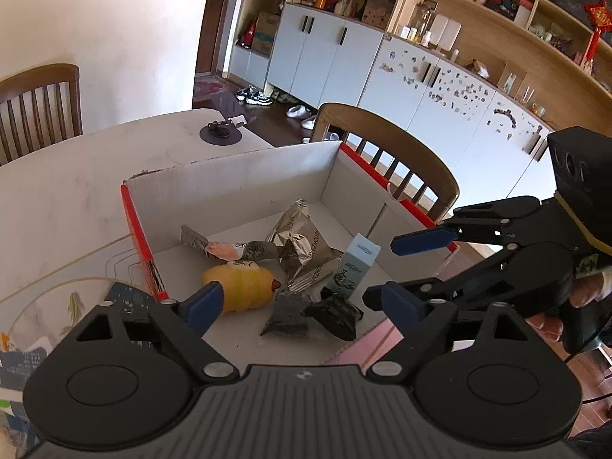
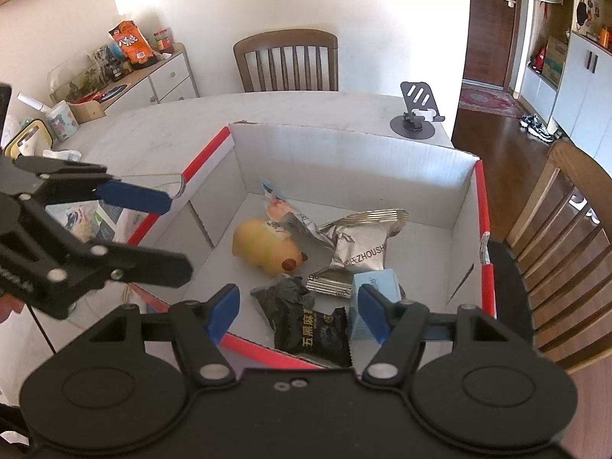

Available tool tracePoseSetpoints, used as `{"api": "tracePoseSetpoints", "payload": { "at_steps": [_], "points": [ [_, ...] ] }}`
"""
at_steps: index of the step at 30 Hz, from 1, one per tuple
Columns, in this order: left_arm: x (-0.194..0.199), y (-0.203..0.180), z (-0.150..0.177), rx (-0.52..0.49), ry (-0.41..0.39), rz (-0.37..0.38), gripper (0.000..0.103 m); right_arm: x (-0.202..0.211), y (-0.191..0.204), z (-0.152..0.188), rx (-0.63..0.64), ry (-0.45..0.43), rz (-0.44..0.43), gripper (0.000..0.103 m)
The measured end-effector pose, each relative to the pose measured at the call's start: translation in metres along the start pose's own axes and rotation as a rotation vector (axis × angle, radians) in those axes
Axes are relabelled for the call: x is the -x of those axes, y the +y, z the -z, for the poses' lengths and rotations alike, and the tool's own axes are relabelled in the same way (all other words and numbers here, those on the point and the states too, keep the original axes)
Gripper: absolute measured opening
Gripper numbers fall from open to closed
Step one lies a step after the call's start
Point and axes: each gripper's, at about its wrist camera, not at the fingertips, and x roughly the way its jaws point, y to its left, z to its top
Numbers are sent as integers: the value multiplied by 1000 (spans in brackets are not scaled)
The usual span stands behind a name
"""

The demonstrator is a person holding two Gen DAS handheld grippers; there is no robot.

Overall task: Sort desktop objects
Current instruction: 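Lift both open tools out of the shoebox and back toward the table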

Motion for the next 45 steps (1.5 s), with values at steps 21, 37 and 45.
{"api": "tracePoseSetpoints", "payload": {
  "at_steps": [21, 37, 45],
  "points": [
    [61, 14, 34, -6, -115, 16, 103, 23, 37, 9, -70, -66, 109, 83],
    [115, 46, 65, -2, -128, 5, 103, 31, 102, 13, -108, -115, 128, 84],
    [140, 68, 88, 12, -154, -13, 103, 27, 138, 14, -116, -134, 127, 84]
  ]
}}
